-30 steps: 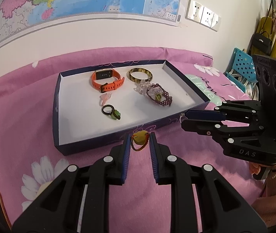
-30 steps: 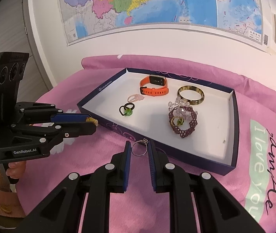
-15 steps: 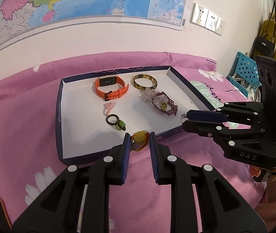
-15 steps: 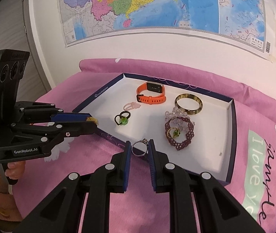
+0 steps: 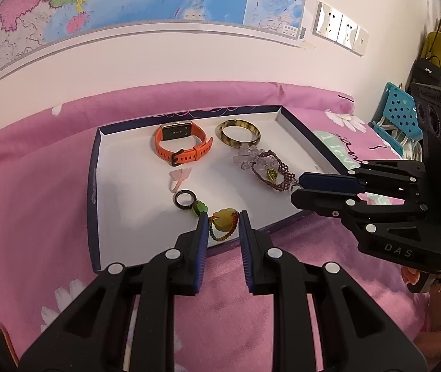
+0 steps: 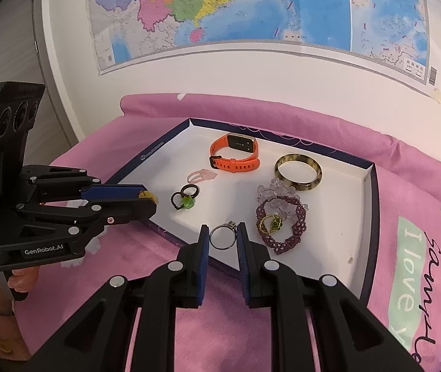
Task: Organize jewelry
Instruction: 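Carry the amber pendant and silver ring over the box with both tools, then lower the amber pendant and silver ring onto the box floor with both tools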
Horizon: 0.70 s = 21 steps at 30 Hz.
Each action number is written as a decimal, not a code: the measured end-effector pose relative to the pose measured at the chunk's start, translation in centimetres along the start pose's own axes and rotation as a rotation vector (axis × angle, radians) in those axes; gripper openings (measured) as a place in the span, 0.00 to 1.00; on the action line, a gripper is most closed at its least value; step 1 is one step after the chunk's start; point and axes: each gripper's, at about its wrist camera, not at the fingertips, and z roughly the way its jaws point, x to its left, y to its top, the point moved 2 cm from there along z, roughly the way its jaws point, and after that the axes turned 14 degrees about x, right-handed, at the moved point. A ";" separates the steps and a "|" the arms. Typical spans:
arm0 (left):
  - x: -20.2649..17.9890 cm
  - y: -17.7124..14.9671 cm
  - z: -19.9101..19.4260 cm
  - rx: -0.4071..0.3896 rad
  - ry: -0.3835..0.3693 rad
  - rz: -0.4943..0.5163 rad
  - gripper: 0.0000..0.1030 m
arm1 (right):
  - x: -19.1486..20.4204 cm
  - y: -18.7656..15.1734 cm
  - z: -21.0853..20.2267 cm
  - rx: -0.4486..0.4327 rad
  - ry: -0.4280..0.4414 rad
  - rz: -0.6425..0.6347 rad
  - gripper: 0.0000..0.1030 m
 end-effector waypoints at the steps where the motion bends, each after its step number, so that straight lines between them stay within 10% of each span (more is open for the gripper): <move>1: 0.0 0.1 0.2 0.004 0.003 -0.001 0.20 | -0.1 0.1 0.1 0.001 0.001 0.002 0.15; 21: 0.8 0.8 2.1 0.038 0.015 -0.022 0.20 | -0.9 0.7 2.0 0.036 -0.013 0.024 0.16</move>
